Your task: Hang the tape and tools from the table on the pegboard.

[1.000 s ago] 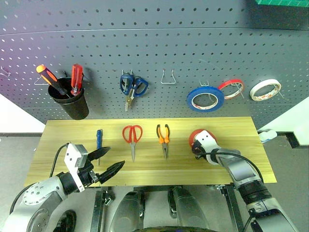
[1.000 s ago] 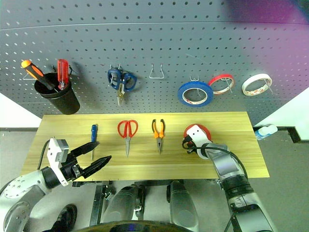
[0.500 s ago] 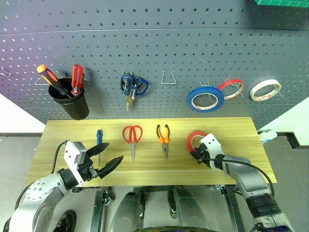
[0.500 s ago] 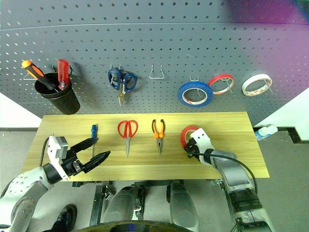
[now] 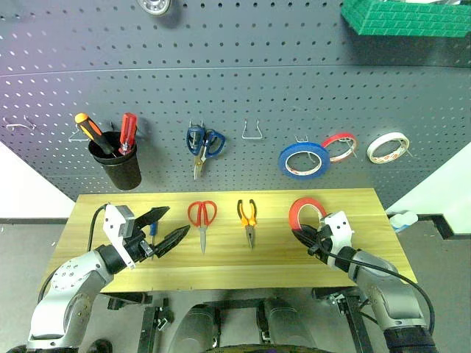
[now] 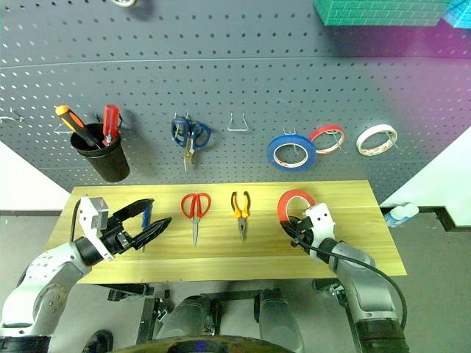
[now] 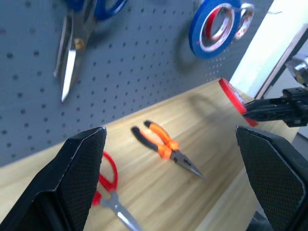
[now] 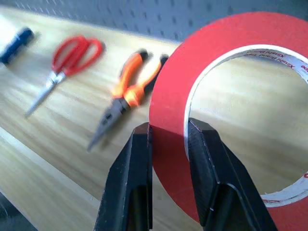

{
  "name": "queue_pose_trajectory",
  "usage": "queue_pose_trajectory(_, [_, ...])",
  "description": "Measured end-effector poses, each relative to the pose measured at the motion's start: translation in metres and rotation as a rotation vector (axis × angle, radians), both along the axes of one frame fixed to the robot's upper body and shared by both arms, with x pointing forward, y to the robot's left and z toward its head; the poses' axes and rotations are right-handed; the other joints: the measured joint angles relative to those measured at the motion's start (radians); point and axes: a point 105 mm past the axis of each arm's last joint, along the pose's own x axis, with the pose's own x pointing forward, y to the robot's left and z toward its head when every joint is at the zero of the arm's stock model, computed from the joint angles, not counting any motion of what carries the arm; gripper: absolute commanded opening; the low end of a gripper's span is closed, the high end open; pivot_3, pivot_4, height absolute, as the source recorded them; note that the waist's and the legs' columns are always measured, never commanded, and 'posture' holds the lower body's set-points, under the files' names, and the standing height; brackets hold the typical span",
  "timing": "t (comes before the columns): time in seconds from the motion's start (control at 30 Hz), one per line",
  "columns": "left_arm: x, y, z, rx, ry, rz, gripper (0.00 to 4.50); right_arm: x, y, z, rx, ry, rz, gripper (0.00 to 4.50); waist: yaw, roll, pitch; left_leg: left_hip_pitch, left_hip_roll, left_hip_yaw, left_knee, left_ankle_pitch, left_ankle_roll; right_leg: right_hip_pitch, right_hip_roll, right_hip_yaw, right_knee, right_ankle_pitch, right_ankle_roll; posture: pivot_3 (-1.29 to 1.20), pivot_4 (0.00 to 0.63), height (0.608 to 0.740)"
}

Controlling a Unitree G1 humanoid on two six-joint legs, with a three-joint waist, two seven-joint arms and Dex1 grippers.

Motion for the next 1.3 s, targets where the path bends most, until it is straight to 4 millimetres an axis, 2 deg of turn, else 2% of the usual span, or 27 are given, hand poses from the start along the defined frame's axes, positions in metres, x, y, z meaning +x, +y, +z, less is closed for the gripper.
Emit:
queue_pose_trajectory(0.13, [0.005,-0.003,-0.001,-0.004,-0.018,-0.001,4.50,0.005,0.001,0.011,0.063,-0.047,-0.036,0.68,-0.002,0.000,-0.008,0.014,0.000,0.001,0.000,0.000,0.000,0.013,0.000,0.001,-0.001,-0.001,-0.001,-0.06,0.000,0.734])
queue_pose_trajectory(0.47, [0.016,-0.007,-0.002,-0.008,-0.056,0.006,4.50,0.011,-0.012,0.027,0.112,-0.145,-0.124,0.68,-0.003,0.002,-0.027,0.013,0.001,0.001,0.001,0.000,0.000,0.012,0.001,0.001,0.000,-0.001,0.001,-0.08,0.000,0.734])
queue_pose_trajectory(0.63, [0.021,-0.007,0.001,-0.007,-0.074,0.004,4.50,0.006,-0.021,0.024,0.112,-0.147,-0.174,0.68,-0.004,0.003,-0.031,0.013,0.001,0.001,0.001,0.000,0.000,0.013,0.001,0.001,0.000,-0.001,0.000,-0.11,0.000,0.734])
queue_pose_trajectory(0.77, [0.023,-0.008,0.002,-0.009,-0.075,0.000,4.50,0.001,-0.027,0.034,0.137,-0.184,-0.206,0.68,-0.006,0.007,-0.035,0.013,0.001,0.001,0.001,0.000,0.000,0.013,0.001,0.001,0.000,-0.001,0.001,-0.12,0.000,0.734])
queue_pose_trajectory(1.0, [0.023,-0.011,0.000,-0.013,-0.065,-0.017,4.50,-0.006,-0.049,0.041,0.152,-0.220,-0.309,0.68,-0.013,0.009,-0.039,0.014,0.001,0.001,0.002,0.000,0.000,0.013,0.001,0.002,0.001,-0.001,0.001,-0.13,0.000,0.734])
queue_pose_trajectory(1.3, [0.026,-0.017,0.003,-0.016,-0.074,-0.042,4.50,0.011,-0.052,0.068,0.175,-0.332,-0.352,0.68,-0.046,0.010,-0.041,0.015,0.001,0.002,0.002,0.000,0.001,0.013,0.002,0.003,0.002,-0.001,0.001,-0.12,0.000,0.734])
